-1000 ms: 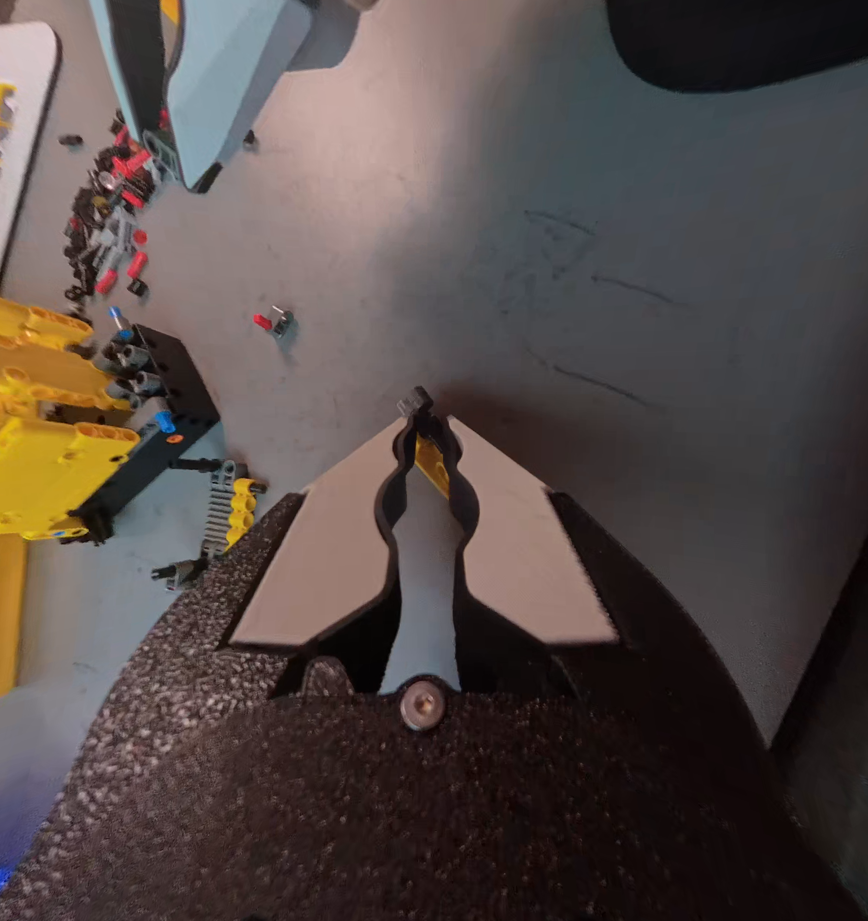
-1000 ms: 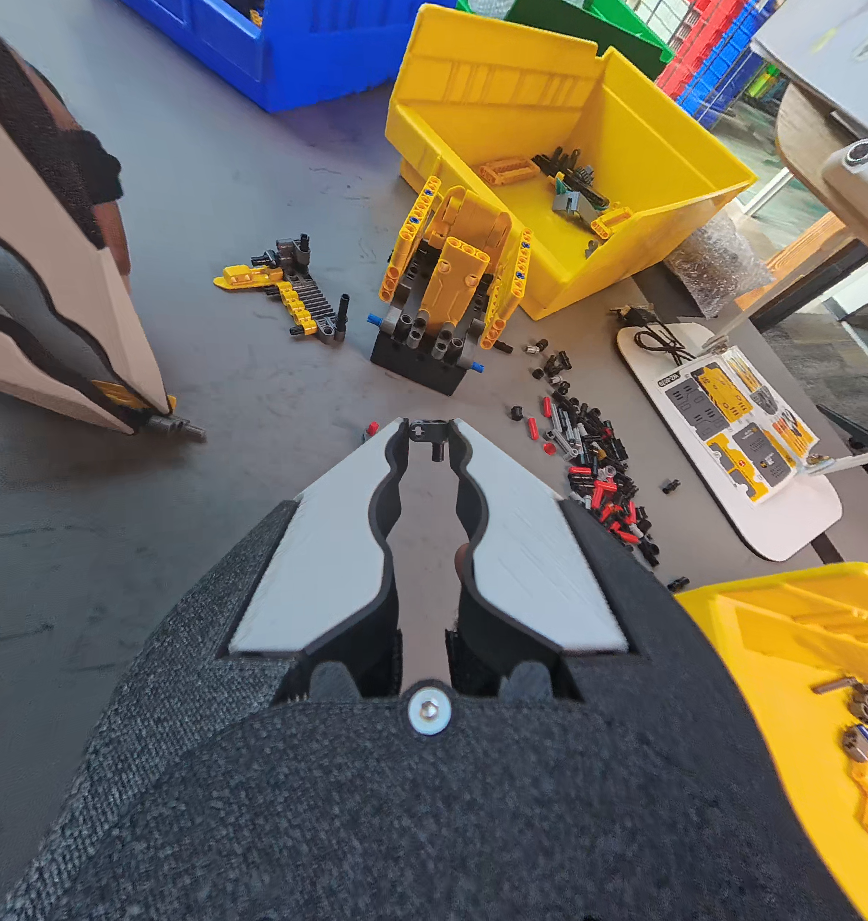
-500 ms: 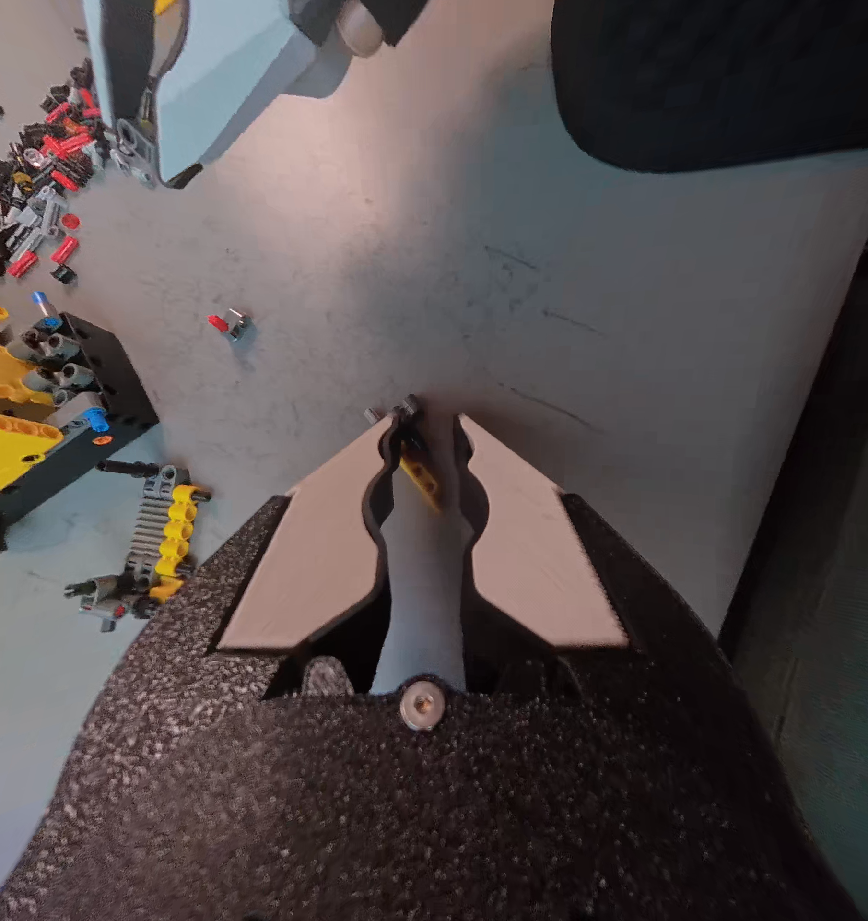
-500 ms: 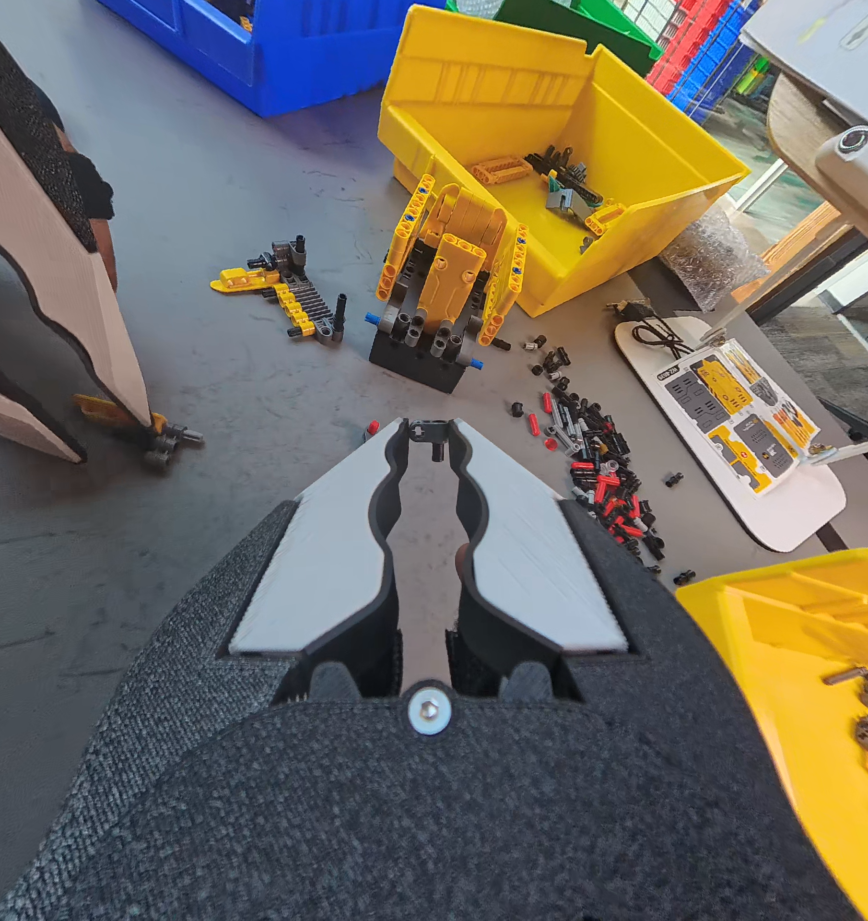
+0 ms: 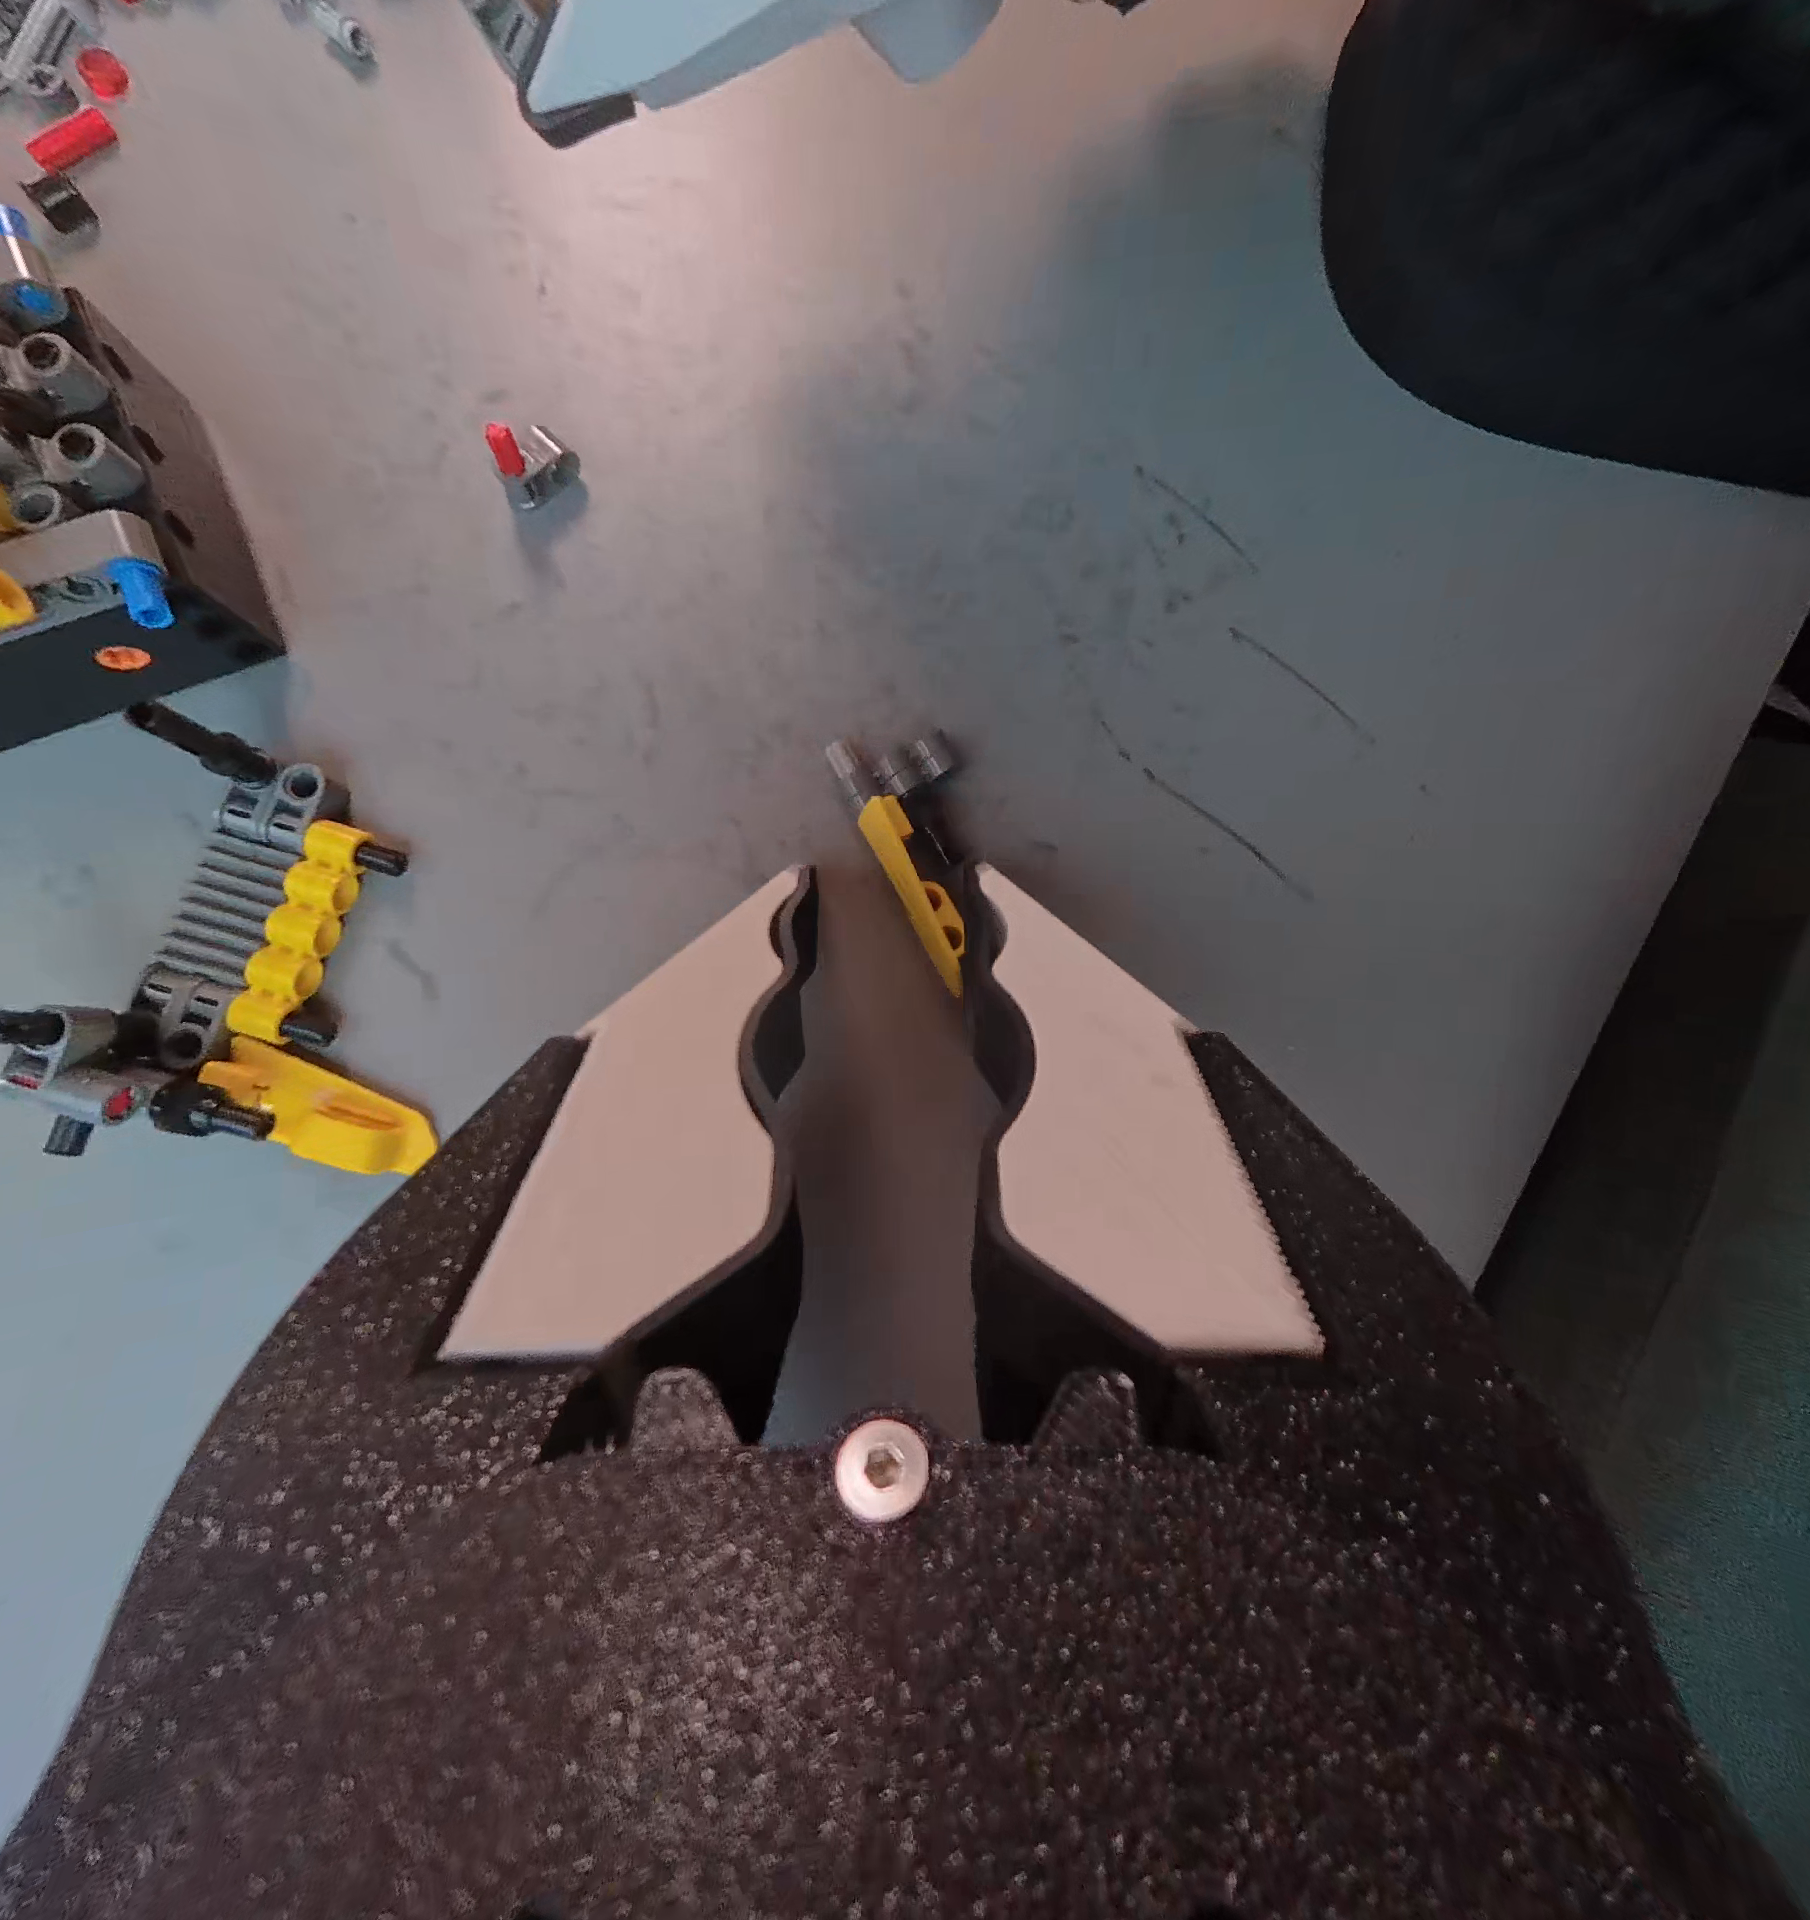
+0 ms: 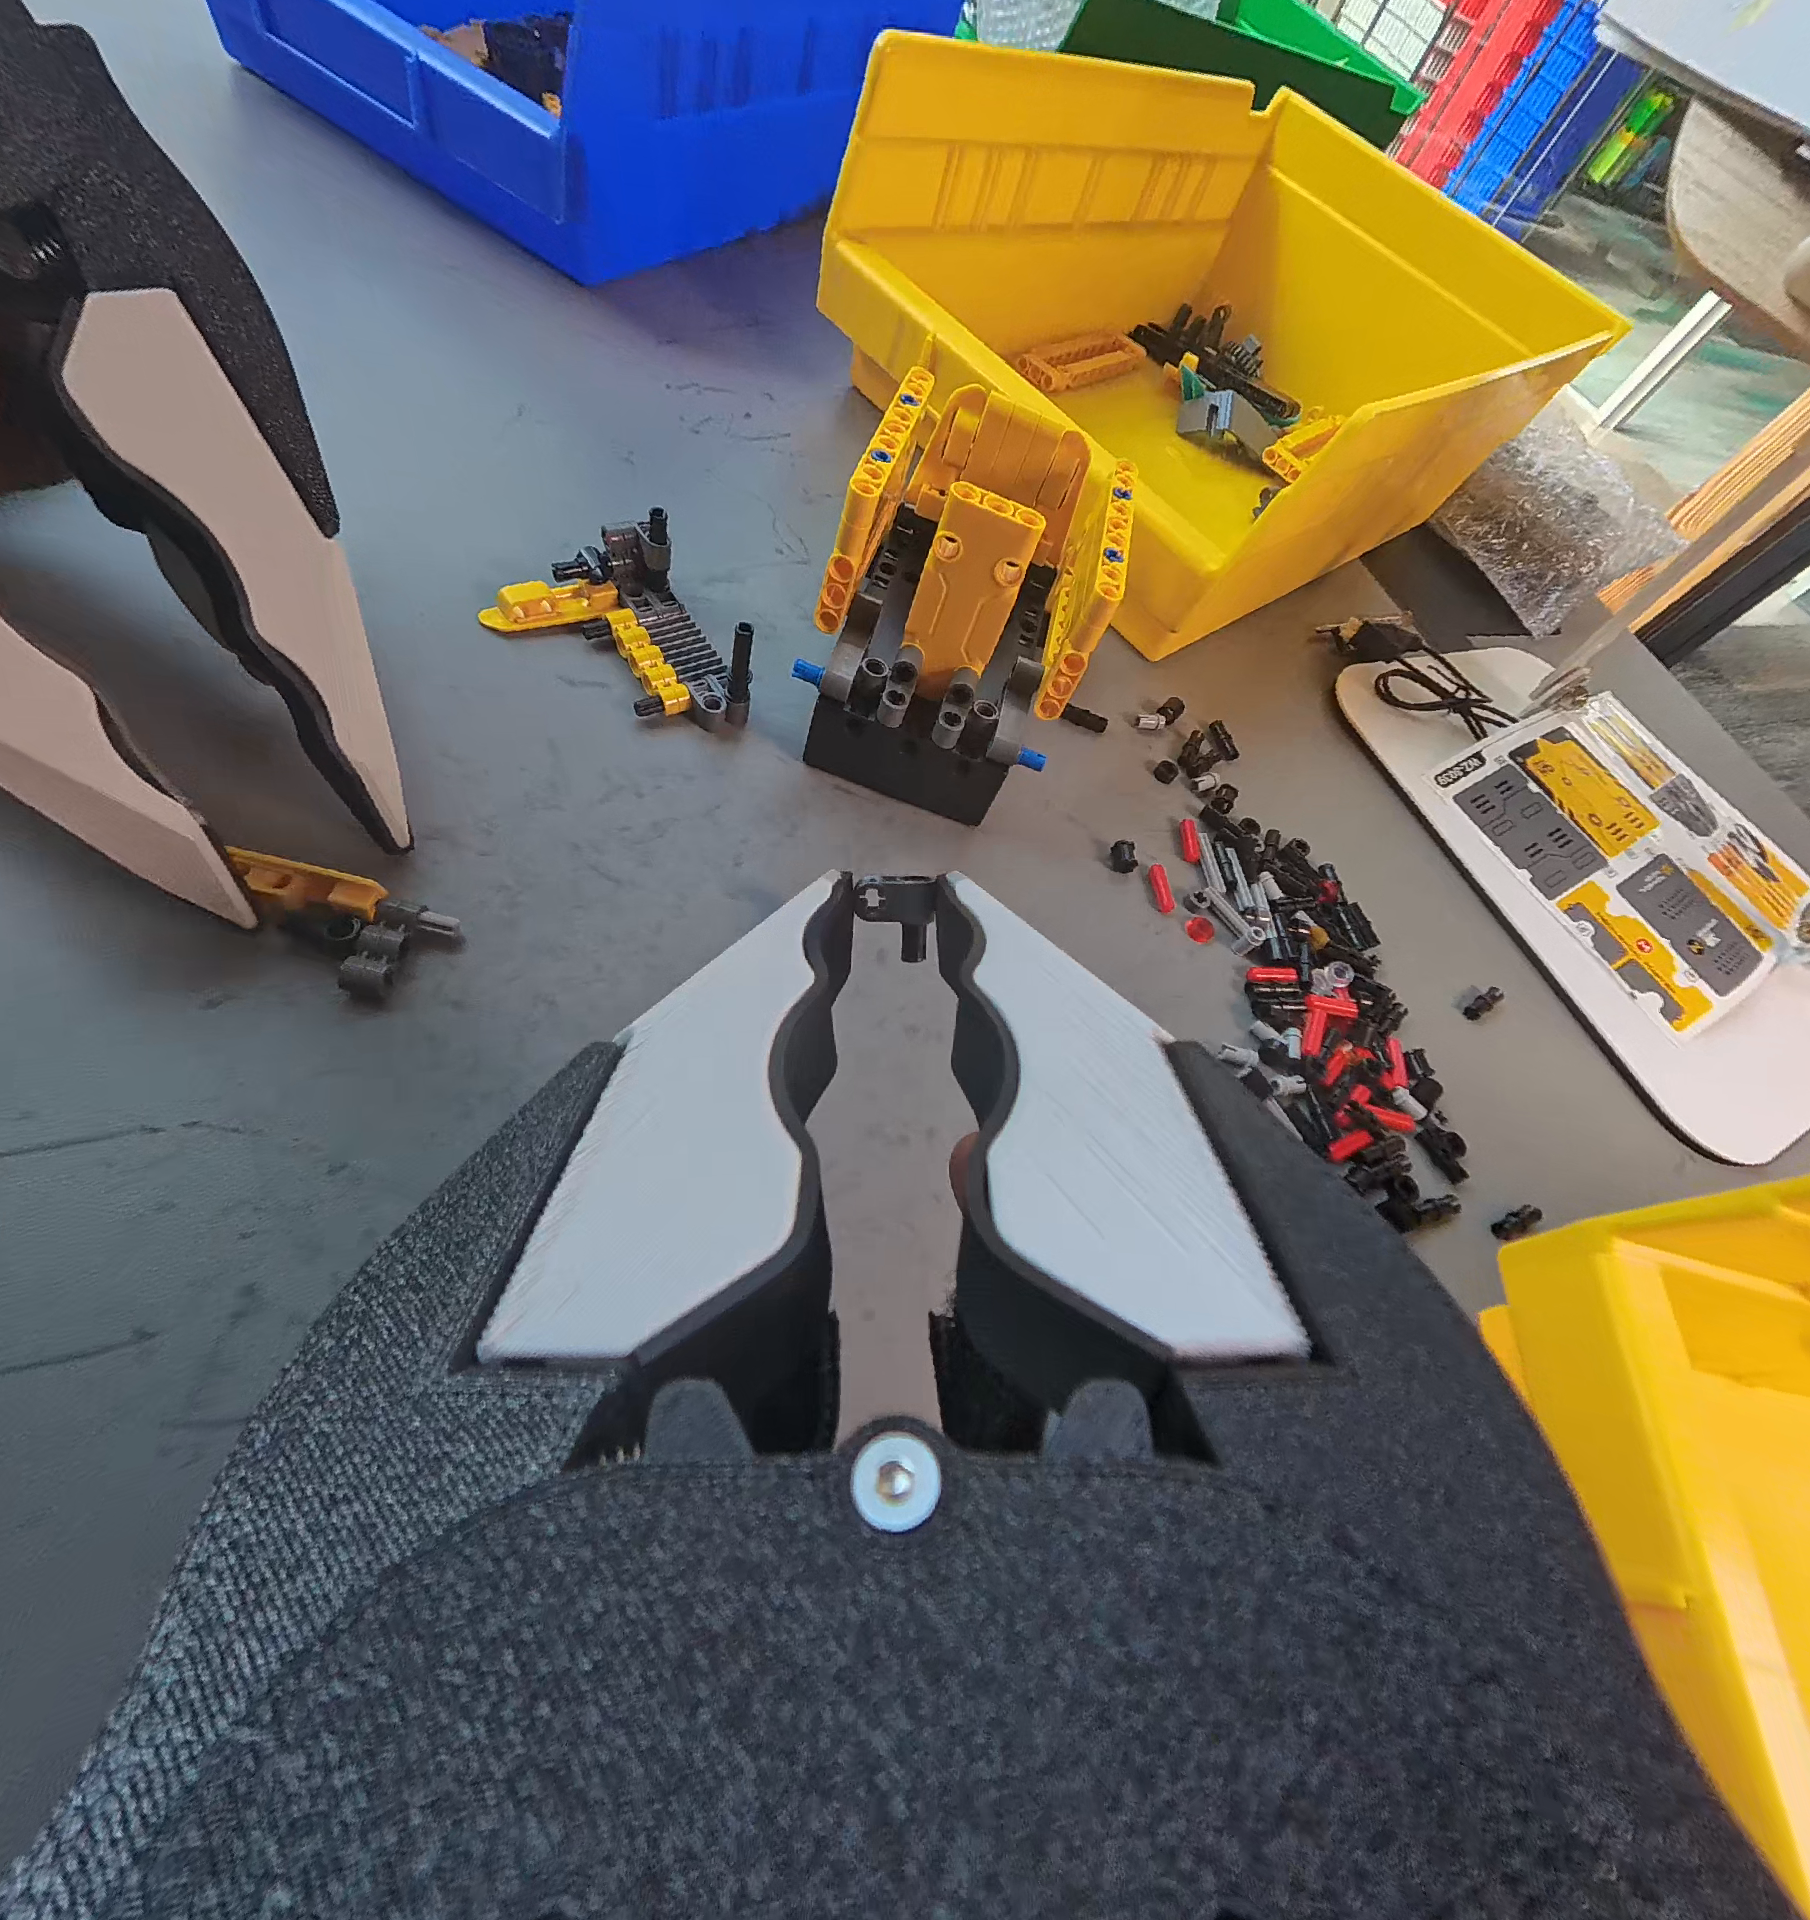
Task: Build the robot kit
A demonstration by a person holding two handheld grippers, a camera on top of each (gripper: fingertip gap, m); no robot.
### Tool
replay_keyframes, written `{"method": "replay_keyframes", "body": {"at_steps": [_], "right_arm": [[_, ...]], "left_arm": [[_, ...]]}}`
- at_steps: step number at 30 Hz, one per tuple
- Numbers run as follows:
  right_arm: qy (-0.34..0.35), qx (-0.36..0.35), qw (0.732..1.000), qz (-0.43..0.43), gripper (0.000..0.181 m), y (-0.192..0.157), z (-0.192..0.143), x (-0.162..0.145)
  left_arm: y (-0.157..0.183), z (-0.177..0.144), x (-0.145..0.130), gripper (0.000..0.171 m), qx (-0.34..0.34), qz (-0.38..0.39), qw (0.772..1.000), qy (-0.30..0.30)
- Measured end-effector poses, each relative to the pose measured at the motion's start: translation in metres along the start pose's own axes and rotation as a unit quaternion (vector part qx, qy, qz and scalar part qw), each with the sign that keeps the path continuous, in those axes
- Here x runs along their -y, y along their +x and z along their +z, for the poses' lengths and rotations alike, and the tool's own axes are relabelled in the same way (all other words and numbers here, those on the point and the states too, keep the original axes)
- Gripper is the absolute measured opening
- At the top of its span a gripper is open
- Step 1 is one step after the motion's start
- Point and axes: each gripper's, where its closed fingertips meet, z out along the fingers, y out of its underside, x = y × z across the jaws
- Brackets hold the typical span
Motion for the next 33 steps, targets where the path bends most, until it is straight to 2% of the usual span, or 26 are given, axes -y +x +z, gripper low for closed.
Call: {"method": "replay_keyframes", "body": {"at_steps": [3, 8, 12, 16, 24, 29, 33], "right_arm": [[-0.001, 0.002, 1.0, 0.006, 0.015, 0.0, 0.002, -0.002], [-0.003, 0.002, 1.0, 0.012, 0.015, 0.001, 0.003, -0.005], [-0.005, 0.002, 1.0, 0.014, 0.015, 0.001, 0.004, -0.006], [-0.004, 0.001, 1.0, 0.015, 0.015, 0.002, 0.004, -0.007], [-0.001, 0.011, 1.0, 0.014, 0.015, -0.001, 0.003, -0.005], [0.074, 0.096, 0.992, 0.047, 0.015, -0.023, -0.008, 0.02], [0.125, 0.143, 0.979, 0.077, 0.014, -0.028, -0.025, 0.037]], "left_arm": [[-0.006, 0.002, 0.001, 0.017, 0.019, 0.026, 0.999, -0.004], [-0.008, 0.003, 0.002, 0.009, 0.018, 0.048, 0.999, 0.003], [-0.008, 0.003, 0.003, 0.01, 0.003, 0.042, 0.999, 0.006], [-0.009, -0.001, 0.008, 0.018, -0.013, 0.022, 0.999, 0.022], [-0.009, 0.009, 0.011, 0.015, -0.005, 0.027, 1.0, 0.014], [-0.009, 0.011, 0.014, 0.013, -0.008, 0.109, 0.994, -0.006], [-0.011, 0.006, 0.031, 0.013, -0.1, 0.073, 0.991, 0.044]]}}
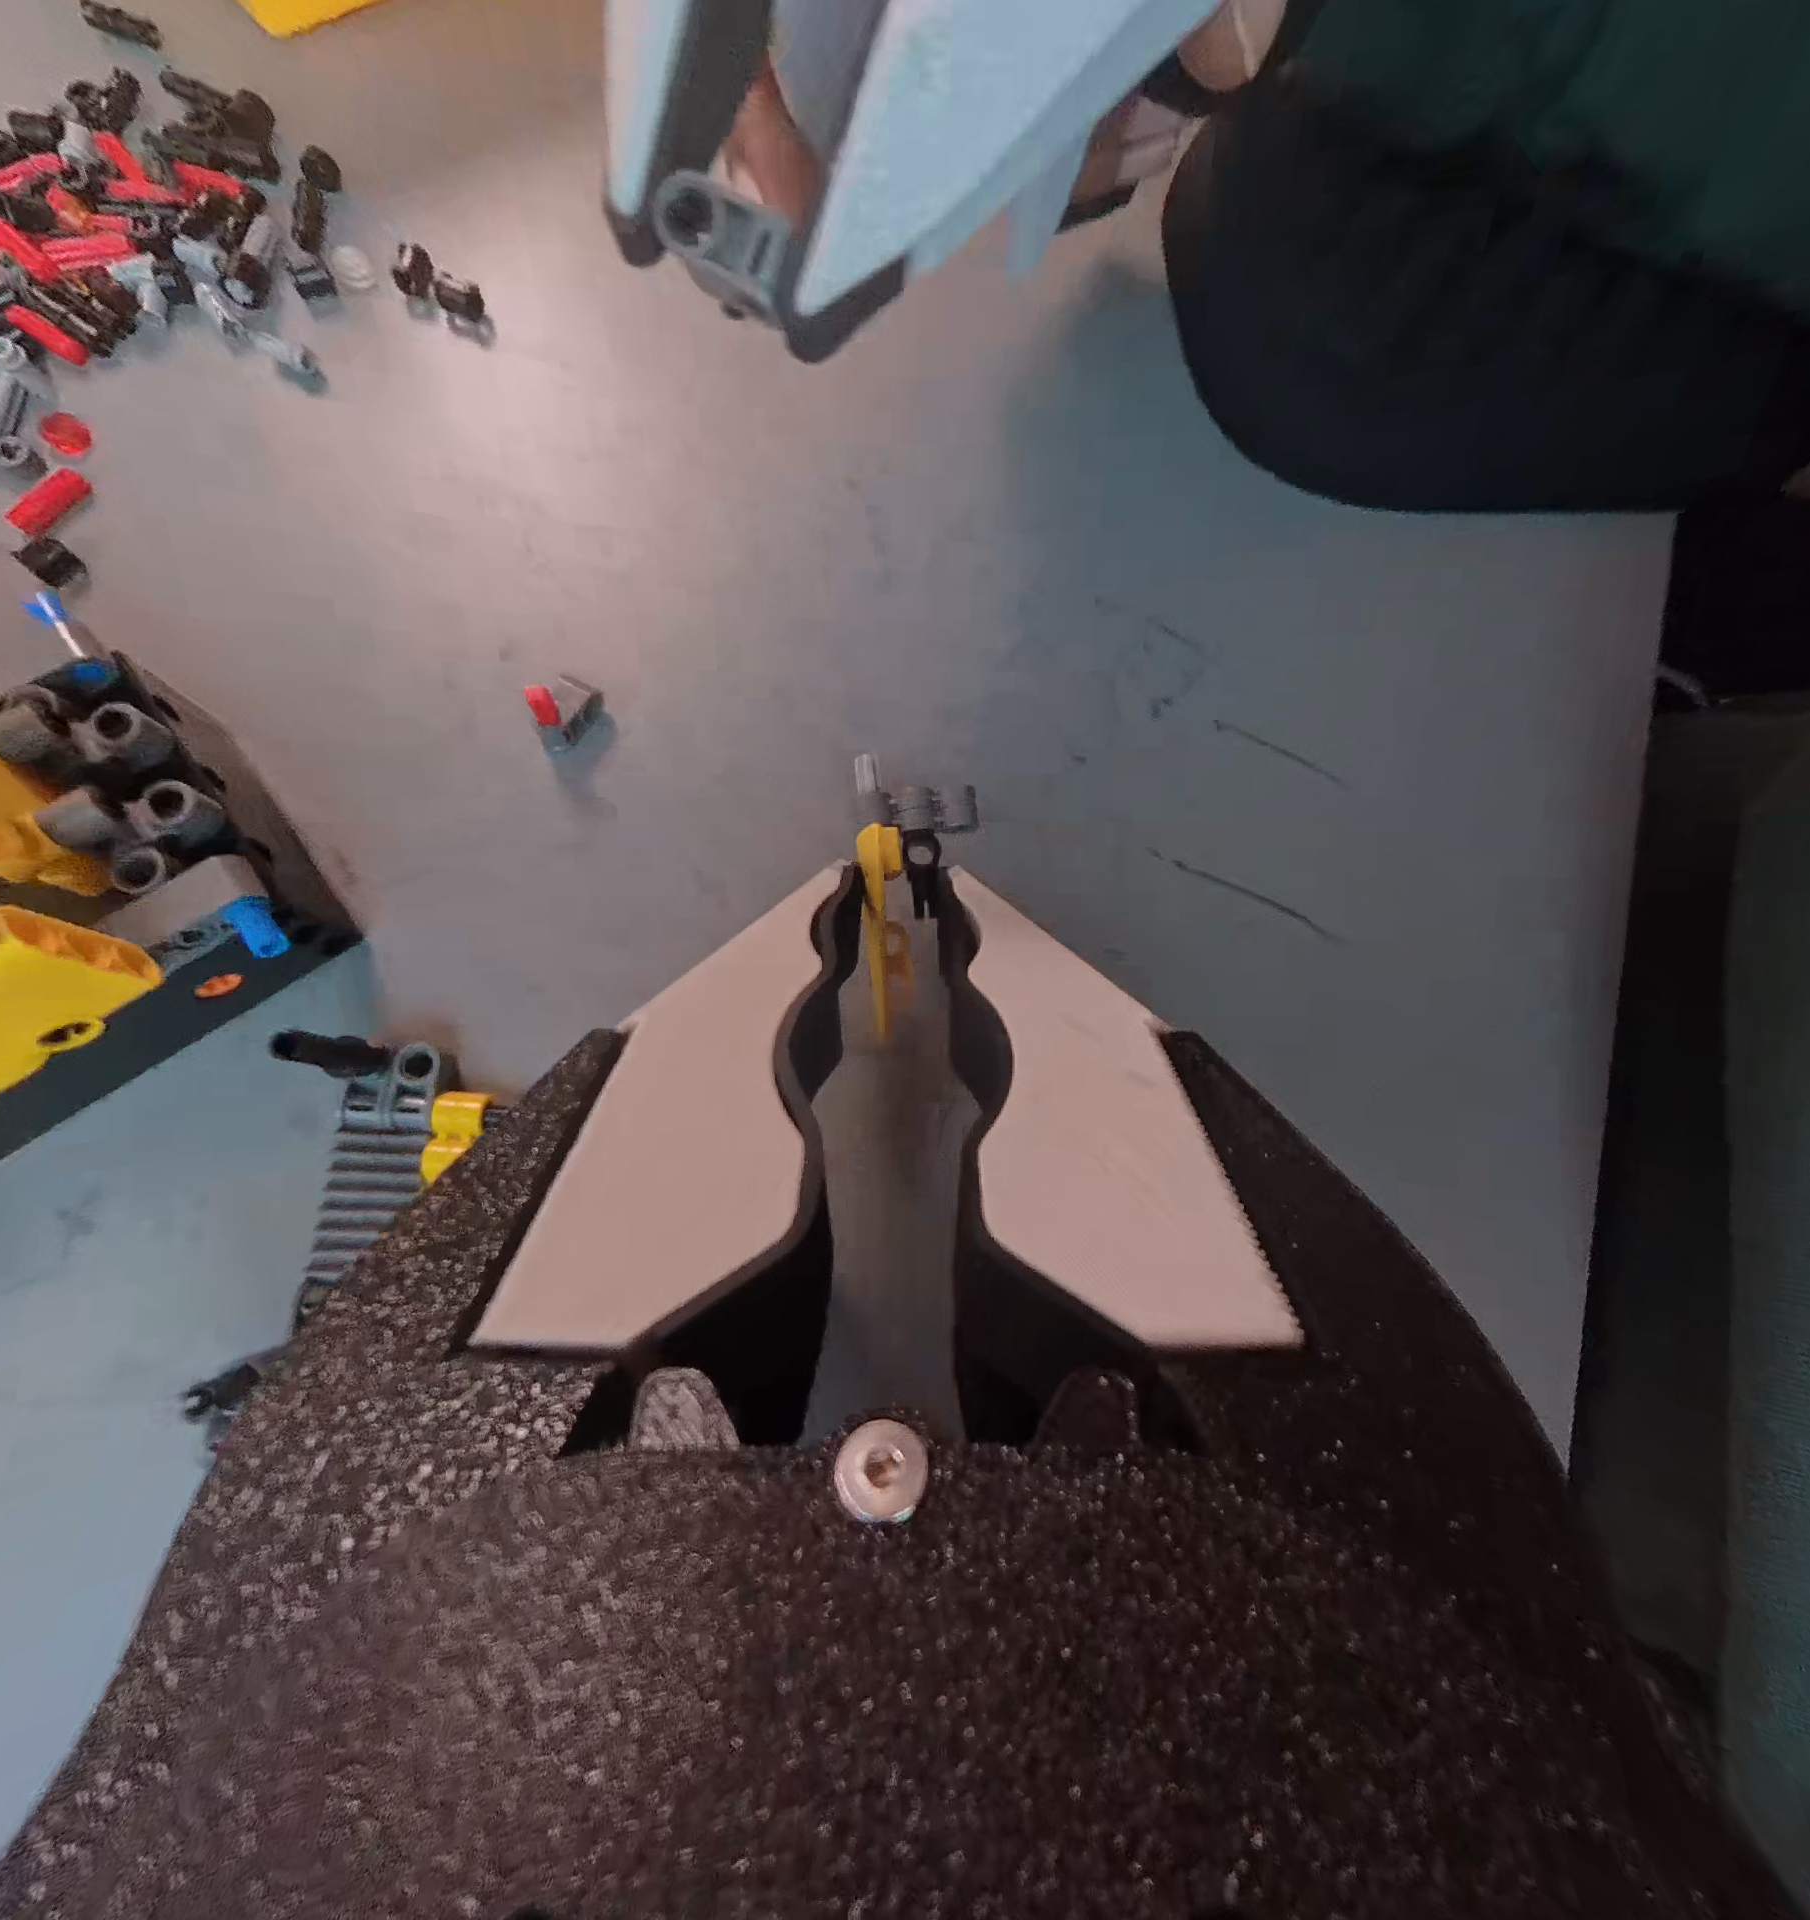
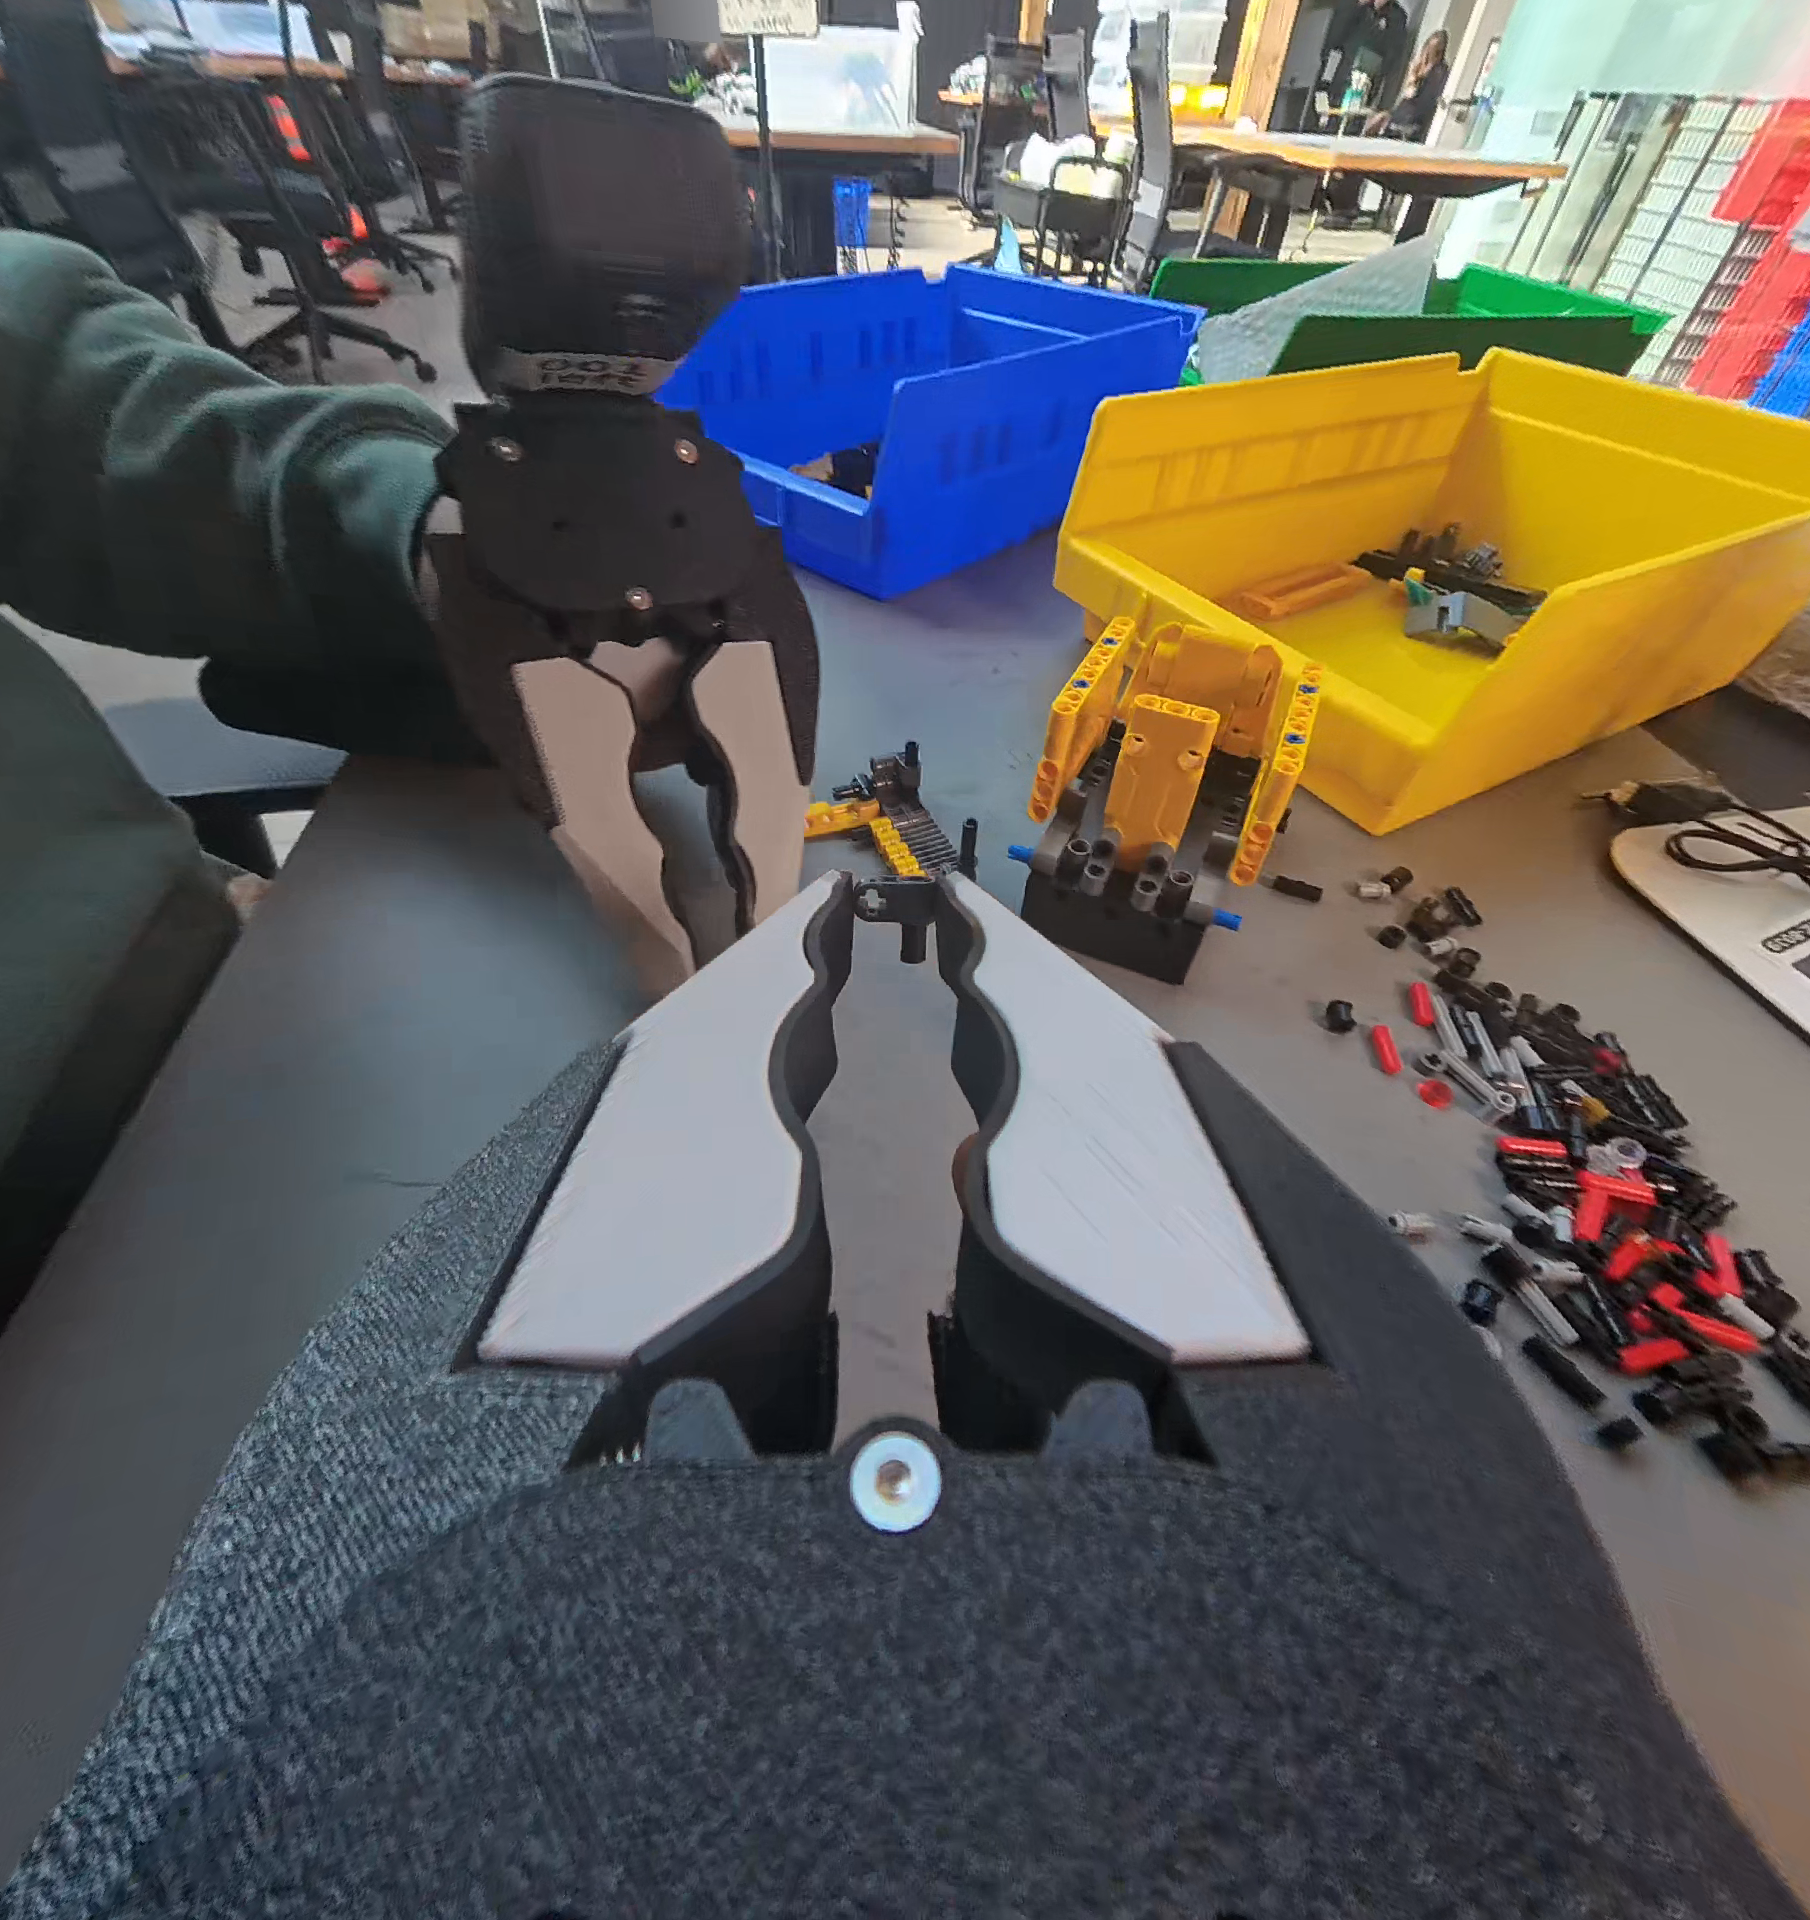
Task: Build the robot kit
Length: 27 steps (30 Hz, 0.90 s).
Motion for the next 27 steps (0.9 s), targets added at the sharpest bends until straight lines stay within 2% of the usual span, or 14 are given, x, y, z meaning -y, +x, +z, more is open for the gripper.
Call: {"method": "replay_keyframes", "body": {"at_steps": [5, 8, 15, 20, 27], "right_arm": [[0.042, 0.009, 0.999, 0.019, 0.014, 0.004, -0.014, 0.014], [0.027, 0.029, 0.999, 0.015, 0.014, -0.001, -0.017, 0.008], [-0.019, 0.071, 0.997, 0.016, 0.014, -0.015, -0.008, -0.012], [-0.024, 0.095, 0.995, 0.014, 0.014, -0.026, 0.0, -0.015], [0.041, 0.135, 0.988, 0.064, 0.014, -0.031, -0.003, 0.004]], "left_arm": [[-0.015, -0.025, 0.045, 0.013, -0.056, 0.032, 0.991, 0.12], [-0.013, -0.031, 0.062, 0.013, -0.071, 0.079, 0.981, 0.16], [-0.005, -0.026, 0.05, 0.013, -0.102, 0.101, 0.978, 0.151], [0.001, -0.024, 0.043, 0.013, -0.122, 0.099, 0.977, 0.147], [0.011, -0.035, 0.054, 0.013, -0.163, 0.07, 0.967, 0.185]]}}
